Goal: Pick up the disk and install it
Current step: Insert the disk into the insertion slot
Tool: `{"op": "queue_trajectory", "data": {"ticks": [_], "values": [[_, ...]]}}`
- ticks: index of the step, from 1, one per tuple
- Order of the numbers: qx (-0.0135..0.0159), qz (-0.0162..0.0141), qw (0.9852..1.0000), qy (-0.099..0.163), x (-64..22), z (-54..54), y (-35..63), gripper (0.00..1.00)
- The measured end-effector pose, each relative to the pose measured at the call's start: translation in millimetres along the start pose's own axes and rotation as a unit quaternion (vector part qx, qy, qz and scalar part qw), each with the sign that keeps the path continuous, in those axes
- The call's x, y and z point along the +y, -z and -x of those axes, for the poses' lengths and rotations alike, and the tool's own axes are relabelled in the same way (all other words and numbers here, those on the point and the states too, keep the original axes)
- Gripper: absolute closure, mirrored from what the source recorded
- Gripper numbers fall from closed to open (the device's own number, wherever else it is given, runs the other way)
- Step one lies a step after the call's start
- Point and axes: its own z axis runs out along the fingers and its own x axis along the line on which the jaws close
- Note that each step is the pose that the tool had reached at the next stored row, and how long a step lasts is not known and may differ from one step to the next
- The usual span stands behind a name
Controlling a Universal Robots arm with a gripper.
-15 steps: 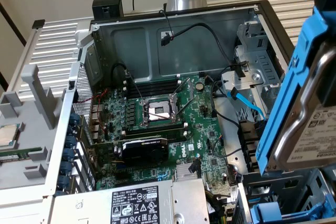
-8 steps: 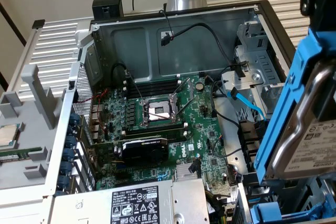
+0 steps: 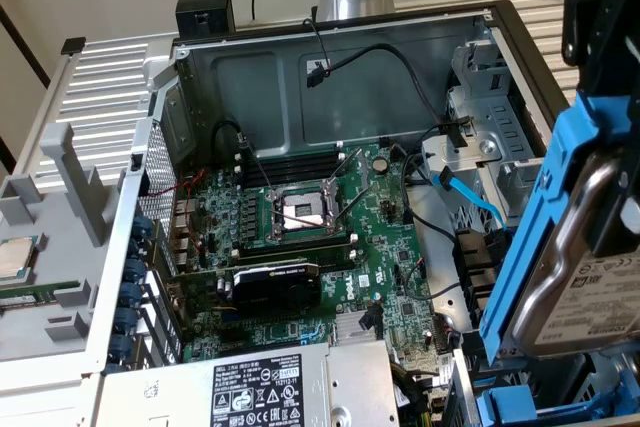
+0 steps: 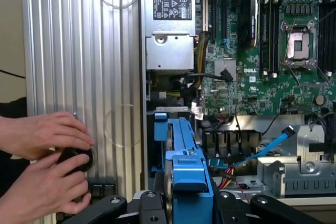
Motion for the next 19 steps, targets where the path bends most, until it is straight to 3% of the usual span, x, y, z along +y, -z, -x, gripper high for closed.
{"op": "queue_trajectory", "data": {"ticks": [5, 11, 19], "values": [[0.0056, -0.0001, 1.0000, 0.001, 0.3, 5.1, -3.7, 0.63], [0.0097, -0.0001, 0.9999, 0.004, 0.7, 11.8, -7.5, 0.63], [0.0119, 0.0000, 0.9999, 0.008, 1.1, 11.7, -14.6, 0.63]]}}
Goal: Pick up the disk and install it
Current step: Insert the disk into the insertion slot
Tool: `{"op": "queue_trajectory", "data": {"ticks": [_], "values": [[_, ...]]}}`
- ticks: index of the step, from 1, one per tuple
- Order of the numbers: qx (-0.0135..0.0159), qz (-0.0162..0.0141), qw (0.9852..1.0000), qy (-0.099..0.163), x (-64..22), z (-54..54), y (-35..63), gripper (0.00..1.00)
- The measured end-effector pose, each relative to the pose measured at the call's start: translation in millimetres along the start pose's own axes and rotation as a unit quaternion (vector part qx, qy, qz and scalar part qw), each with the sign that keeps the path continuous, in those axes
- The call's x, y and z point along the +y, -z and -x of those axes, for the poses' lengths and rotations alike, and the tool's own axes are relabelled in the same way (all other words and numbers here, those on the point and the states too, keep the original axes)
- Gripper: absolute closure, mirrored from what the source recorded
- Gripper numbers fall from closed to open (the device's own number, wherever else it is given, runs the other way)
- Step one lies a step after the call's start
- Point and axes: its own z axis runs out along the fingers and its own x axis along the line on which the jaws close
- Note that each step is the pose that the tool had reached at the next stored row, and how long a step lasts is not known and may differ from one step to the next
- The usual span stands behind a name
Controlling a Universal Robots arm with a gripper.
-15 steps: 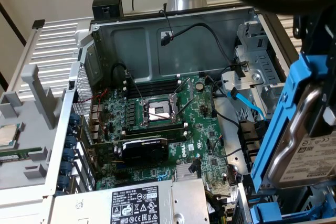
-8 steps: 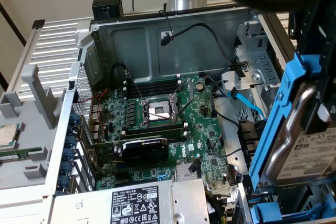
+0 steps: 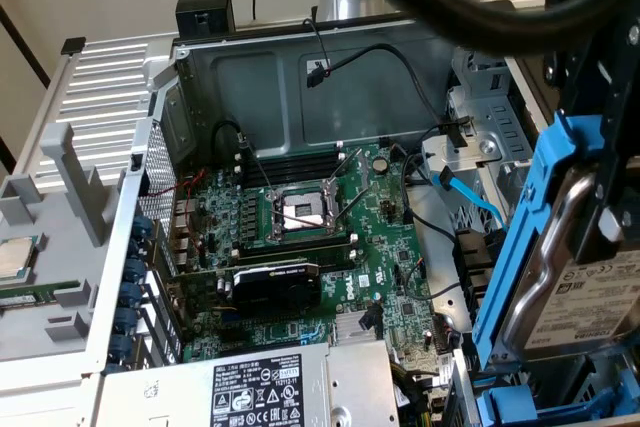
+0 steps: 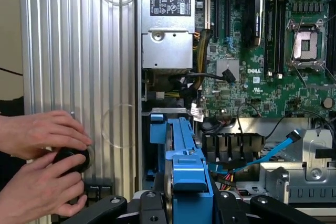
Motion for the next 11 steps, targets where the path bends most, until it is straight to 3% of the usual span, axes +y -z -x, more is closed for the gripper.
{"op": "queue_trajectory", "data": {"ticks": [11], "values": [[0.0037, -0.0002, 1.0000, 0.005, 0.5, 3.2, -7.9, 0.63]]}}
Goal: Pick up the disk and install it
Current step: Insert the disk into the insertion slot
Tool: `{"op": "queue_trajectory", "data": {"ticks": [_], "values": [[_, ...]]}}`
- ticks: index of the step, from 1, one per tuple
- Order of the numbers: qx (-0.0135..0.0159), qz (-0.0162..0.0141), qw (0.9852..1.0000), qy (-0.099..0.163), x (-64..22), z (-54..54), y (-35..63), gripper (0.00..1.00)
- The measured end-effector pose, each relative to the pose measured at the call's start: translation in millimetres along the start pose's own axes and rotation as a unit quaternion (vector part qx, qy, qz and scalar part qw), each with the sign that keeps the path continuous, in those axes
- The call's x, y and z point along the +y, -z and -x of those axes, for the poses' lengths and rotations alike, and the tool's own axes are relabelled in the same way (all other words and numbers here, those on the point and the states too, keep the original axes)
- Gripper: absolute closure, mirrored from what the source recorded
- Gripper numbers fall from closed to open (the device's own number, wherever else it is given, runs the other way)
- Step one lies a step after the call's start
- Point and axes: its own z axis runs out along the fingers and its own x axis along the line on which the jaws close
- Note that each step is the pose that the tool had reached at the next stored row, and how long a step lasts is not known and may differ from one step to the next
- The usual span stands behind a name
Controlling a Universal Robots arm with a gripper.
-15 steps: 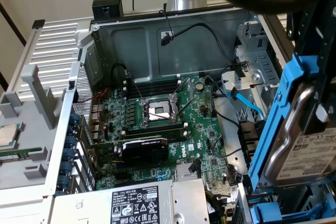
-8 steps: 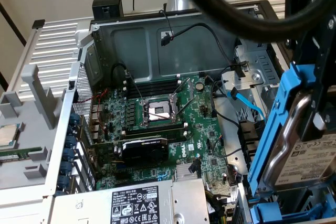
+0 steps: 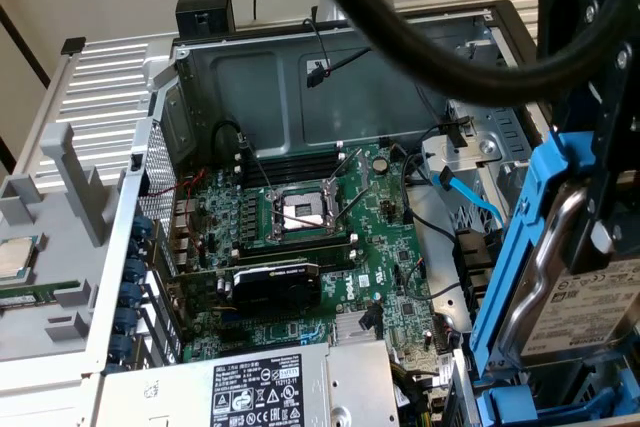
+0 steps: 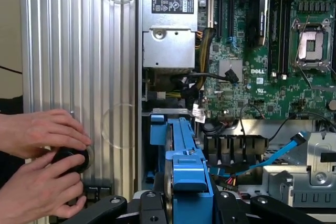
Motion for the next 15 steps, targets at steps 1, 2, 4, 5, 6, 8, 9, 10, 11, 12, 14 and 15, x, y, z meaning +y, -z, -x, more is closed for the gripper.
{"op": "queue_trajectory", "data": {"ticks": [1, 2, 4, 5, 6, 8, 9, 10, 11, 12, 14, 15], "values": [[0.0002, -0.0001, 1.0000, 0.000, 0.0, 1.7, -0.5, 0.63], [0.0005, -0.0001, 1.0000, 0.000, -0.1, 3.0, -0.7, 0.63], [0.0006, -0.0002, 1.0000, 0.001, -0.1, 3.4, -1.5, 0.63], [0.0007, -0.0002, 1.0000, 0.001, 0.0, 3.4, -1.7, 0.63], [0.0008, -0.0002, 1.0000, 0.001, 0.1, 3.5, -2.0, 0.63], [0.0009, -0.0002, 1.0000, 0.001, 0.1, 3.5, -2.5, 0.63], [0.0009, -0.0002, 1.0000, 0.001, 0.1, 3.4, -2.7, 0.63], [0.0009, -0.0002, 1.0000, 0.001, 0.1, 3.4, -2.8, 0.63], [0.0009, -0.0003, 1.0000, 0.001, 0.1, 3.5, -3.1, 0.63], [0.0009, -0.0004, 1.0000, 0.000, 0.2, 3.4, -3.3, 0.63], [0.0009, -0.0006, 1.0000, -0.001, 0.2, 3.5, -3.7, 0.63], [0.0009, -0.0009, 1.0000, -0.001, 0.2, 3.5, -4.0, 0.63]]}}
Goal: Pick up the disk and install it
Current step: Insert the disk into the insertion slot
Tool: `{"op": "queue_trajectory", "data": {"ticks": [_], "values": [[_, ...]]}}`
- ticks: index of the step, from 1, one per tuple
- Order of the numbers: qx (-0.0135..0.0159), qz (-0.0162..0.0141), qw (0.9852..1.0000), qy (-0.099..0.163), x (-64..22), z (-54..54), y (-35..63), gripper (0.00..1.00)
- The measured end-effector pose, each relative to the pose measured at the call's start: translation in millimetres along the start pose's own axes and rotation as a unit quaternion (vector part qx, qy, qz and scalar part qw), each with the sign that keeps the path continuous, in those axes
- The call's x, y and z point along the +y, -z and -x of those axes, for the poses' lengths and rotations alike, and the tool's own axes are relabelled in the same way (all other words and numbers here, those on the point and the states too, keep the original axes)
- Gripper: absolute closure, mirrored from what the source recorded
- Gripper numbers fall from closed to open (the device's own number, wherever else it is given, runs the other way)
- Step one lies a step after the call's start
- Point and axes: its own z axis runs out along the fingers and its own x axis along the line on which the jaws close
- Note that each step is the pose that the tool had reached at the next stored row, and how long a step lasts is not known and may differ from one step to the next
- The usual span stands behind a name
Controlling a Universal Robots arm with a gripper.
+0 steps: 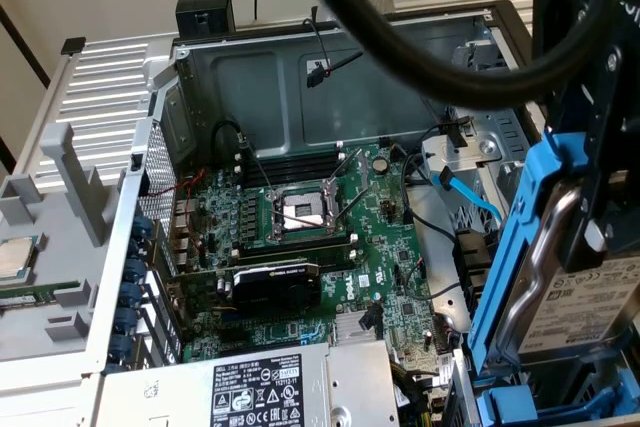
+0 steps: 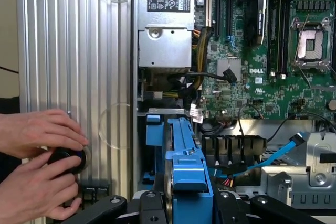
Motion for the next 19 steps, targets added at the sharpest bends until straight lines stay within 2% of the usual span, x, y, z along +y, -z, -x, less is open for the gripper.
{"op": "queue_trajectory", "data": {"ticks": [4, 15, 19], "values": [[0.0003, -0.0013, 1.0000, -0.004, 0.2, 0.4, -0.4, 0.63], [-0.0002, -0.0014, 1.0000, -0.005, 1.8, 0.7, -2.6, 0.63], [-0.0004, -0.0036, 1.0000, -0.005, 2.1, 0.9, -3.2, 0.63]]}}
